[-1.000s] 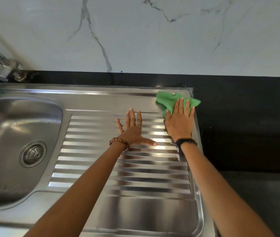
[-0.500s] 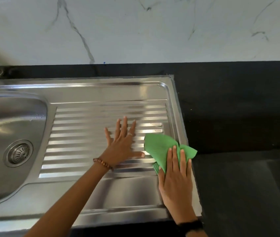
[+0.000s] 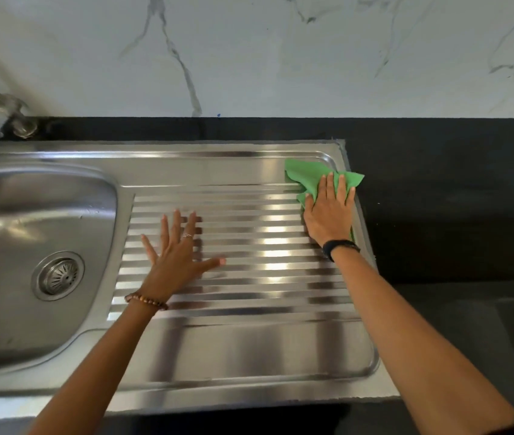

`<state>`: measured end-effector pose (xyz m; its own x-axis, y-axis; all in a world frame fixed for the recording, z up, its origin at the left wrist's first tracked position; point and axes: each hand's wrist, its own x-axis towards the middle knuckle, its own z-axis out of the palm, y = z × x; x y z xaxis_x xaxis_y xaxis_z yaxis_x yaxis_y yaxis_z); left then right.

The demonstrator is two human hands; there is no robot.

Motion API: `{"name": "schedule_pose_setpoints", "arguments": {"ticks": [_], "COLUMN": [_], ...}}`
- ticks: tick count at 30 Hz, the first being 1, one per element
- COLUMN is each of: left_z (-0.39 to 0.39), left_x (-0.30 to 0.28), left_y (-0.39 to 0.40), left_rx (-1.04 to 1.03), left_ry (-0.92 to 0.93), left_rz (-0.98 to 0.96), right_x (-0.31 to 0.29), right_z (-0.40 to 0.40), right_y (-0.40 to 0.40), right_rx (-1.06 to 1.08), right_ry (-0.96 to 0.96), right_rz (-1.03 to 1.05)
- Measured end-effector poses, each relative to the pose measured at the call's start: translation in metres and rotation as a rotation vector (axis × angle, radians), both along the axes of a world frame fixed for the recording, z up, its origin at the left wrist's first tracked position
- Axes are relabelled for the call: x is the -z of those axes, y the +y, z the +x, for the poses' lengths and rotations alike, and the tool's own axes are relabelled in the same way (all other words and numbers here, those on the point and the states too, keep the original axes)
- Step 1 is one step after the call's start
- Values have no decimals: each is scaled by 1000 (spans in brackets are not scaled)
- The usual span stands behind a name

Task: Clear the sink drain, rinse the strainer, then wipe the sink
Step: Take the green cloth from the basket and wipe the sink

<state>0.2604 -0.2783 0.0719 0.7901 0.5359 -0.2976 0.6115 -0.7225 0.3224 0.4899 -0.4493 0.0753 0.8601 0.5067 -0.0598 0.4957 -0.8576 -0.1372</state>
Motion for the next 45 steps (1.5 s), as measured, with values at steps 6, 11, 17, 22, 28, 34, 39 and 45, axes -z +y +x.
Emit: {"name": "schedule_pose_setpoints", "arguments": {"ticks": [6, 11, 17, 22, 28, 34, 39, 45], "left_z": [-42, -56, -89, -109, -98, -59, -58, -96], "left_x": [3, 5, 6, -1, 1, 6, 10, 11], "left_y": [29, 28, 37, 46, 24, -10, -16, 21], "left_rx": [-152, -96, -72, -49, 6, 145, 175, -53], "left_ry": [23, -94, -1, 2, -72, -36, 26, -76], "left_rz": [-37, -103, 28, 0, 1, -134, -74, -97], "right_x": [2, 4, 0, 0, 7, 2, -13, -16], "right_z": [-27, -93, -188, -220, -198, -111, -51, -52], "right_y": [22, 95, 222, 255, 207, 84, 3, -20], "right_rx": [81, -59, -387, -602, -518, -222, 1, 140], "right_ry": [0, 21, 123, 162, 113, 29, 41, 141], "right_rz": [68, 151, 185, 95, 100, -1, -65, -12]}}
